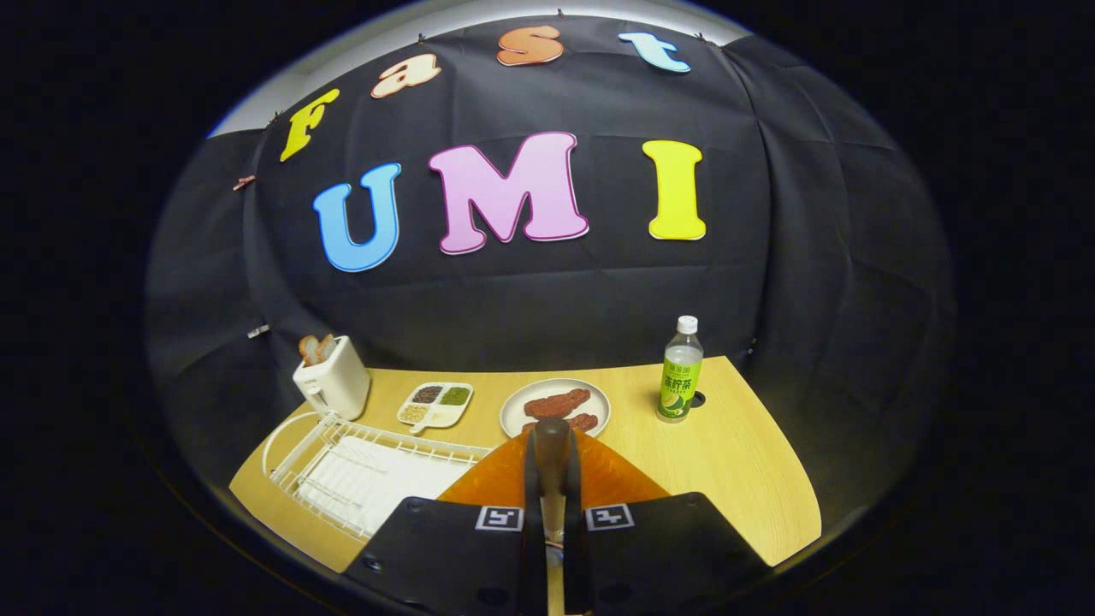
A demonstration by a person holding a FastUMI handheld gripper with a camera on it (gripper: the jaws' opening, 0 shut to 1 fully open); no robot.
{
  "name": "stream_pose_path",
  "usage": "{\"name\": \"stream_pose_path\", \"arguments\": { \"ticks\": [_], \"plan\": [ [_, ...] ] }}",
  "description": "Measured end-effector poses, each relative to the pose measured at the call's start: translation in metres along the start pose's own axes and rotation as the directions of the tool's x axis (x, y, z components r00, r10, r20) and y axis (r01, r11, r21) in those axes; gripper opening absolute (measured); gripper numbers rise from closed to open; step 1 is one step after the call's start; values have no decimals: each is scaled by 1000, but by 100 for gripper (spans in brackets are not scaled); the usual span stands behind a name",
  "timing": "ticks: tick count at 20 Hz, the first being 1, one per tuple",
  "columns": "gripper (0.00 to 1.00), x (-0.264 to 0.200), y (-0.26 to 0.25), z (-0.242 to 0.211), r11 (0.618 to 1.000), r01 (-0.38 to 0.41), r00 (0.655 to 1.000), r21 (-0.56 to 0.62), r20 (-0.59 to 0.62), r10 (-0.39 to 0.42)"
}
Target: Take the plate from the dish rack, then take the spoon from the basket and place it into the plate.
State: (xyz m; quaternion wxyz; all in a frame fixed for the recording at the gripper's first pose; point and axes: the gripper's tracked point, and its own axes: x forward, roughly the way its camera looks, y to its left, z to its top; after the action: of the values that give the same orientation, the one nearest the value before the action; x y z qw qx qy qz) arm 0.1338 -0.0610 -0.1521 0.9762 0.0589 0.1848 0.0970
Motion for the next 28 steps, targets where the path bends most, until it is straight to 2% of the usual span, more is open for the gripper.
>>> {"name": "stream_pose_path", "arguments": {
  "ticks": [4,8,14,21,28],
  "plan": [
    [12,-43,36,-6,999,-44,999,7,-19,44],
    [11,-79,80,-36,994,-105,992,10,-71,105],
    [12,-108,147,-134,979,-198,960,57,-190,205],
    [12,-92,171,-216,973,-179,934,144,-286,214],
    [12,-77,165,-227,970,-144,932,196,-304,199]
  ]
}}
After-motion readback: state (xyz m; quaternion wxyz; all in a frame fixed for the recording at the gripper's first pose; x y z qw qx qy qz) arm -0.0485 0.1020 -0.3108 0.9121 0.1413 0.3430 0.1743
